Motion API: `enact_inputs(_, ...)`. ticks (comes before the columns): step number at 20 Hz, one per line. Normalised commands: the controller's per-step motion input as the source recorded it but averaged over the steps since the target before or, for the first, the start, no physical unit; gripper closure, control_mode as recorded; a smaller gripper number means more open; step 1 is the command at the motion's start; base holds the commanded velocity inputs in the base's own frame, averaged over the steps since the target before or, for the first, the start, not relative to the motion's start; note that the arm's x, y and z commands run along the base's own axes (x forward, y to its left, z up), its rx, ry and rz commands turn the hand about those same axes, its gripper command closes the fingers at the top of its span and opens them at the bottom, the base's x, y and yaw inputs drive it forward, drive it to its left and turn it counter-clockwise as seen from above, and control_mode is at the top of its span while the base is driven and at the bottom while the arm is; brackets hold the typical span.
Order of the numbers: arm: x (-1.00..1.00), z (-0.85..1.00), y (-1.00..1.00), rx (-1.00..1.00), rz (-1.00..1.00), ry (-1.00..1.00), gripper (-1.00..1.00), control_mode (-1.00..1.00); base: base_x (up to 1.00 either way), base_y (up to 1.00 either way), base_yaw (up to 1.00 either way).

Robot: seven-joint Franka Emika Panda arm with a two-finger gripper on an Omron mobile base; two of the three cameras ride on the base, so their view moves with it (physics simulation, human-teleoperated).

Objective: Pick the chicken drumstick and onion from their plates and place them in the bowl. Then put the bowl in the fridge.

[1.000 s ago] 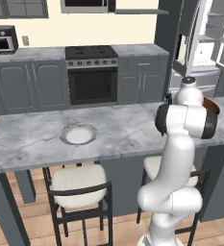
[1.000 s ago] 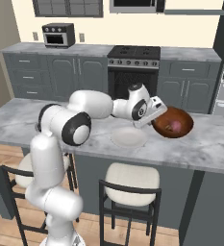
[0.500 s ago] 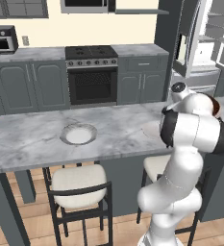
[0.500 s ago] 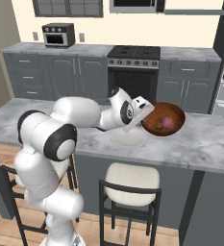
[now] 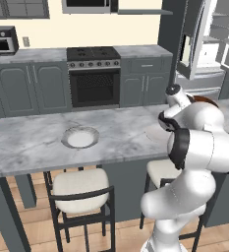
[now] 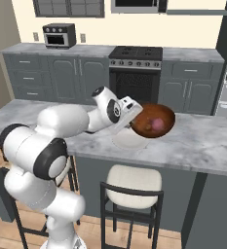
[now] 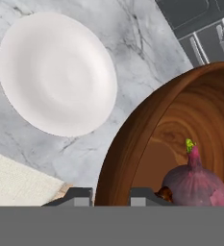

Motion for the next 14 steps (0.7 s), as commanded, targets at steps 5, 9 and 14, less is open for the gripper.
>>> enact_inputs(5,-0.24,0.32,0.26,0.10,0.00,0.02,1.00,-1.00,0.00,0.00,0.00)
enact_inputs(9,-0.19,0.14,0.21,0.05,0.00,0.01,1.00,-1.00,0.00,0.00,0.00)
enact_inputs(14,0.00,0.00,0.03,0.00,-0.01,0.02,1.00,-1.00,0.00,0.00,0.00)
